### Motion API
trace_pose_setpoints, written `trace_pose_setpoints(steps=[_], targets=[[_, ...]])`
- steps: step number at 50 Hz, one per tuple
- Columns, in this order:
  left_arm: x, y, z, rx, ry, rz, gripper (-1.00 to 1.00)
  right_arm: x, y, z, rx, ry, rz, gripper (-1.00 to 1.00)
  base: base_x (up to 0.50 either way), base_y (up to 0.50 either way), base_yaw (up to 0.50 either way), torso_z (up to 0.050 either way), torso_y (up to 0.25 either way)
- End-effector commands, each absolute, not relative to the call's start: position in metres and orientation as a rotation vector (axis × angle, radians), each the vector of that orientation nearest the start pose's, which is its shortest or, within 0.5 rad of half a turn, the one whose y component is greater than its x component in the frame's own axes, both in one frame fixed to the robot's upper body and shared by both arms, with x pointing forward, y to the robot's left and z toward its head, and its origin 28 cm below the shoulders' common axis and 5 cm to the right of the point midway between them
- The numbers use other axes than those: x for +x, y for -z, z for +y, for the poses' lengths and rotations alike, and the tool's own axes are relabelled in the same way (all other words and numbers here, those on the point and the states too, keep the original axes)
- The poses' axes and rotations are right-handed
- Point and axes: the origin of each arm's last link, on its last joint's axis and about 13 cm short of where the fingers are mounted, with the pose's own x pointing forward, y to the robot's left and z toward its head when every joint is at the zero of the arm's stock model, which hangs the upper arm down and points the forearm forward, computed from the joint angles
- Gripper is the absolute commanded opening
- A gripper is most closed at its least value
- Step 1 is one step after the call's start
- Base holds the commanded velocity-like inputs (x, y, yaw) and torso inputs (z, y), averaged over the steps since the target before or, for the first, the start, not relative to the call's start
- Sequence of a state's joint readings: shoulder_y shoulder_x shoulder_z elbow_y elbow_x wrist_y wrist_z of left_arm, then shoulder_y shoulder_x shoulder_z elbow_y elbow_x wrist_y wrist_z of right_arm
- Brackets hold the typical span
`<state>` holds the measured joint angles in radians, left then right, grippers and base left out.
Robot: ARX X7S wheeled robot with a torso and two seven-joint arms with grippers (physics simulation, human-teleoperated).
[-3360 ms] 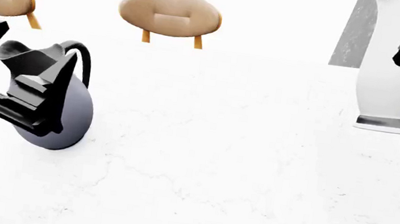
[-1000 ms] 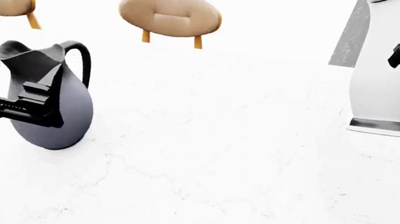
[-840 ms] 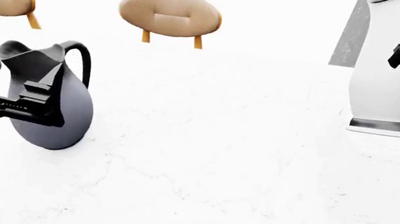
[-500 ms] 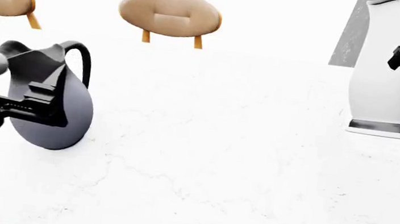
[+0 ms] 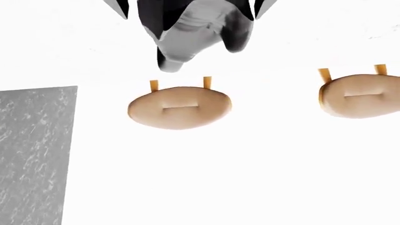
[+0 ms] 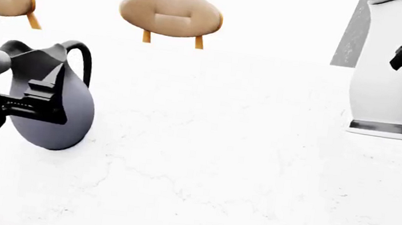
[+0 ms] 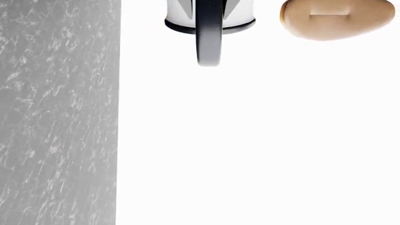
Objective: Pick the pitcher and pitcher and place them in the sink. Then turn on the water.
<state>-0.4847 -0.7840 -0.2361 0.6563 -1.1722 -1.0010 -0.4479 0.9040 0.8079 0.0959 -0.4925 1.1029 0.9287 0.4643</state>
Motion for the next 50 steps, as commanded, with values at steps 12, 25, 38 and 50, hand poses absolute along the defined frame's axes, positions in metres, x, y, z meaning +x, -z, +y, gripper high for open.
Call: trace_pose_setpoints(steps=[12,25,38,50], targets=[[0.207,-0.24,0.303,0.027,0.054,-0.088,-1.0,0.231,-0.324,-0.208,-0.052,0.07,-0.426,-1.0,0.0,0.0,0.0,0.0,0.001],[0.208,-0.263,0.302,0.019,0.021,-0.238,-1.0,0.232,-0.326,-0.207,-0.072,0.075,-0.444,-1.0,0.0,0.0,0.0,0.002,0.003],[0.202,-0.277,0.298,0.048,0.04,-0.294,-1.0,0.23,-0.33,-0.205,-0.079,0.062,-0.465,-1.0,0.0,0.0,0.0,0.002,0.003],[0.201,-0.283,0.298,0.065,0.054,-0.309,-1.0,0.227,-0.341,-0.202,-0.095,0.04,-0.5,-1.0,-0.27,0.0,0.0,0.002,0.004]])
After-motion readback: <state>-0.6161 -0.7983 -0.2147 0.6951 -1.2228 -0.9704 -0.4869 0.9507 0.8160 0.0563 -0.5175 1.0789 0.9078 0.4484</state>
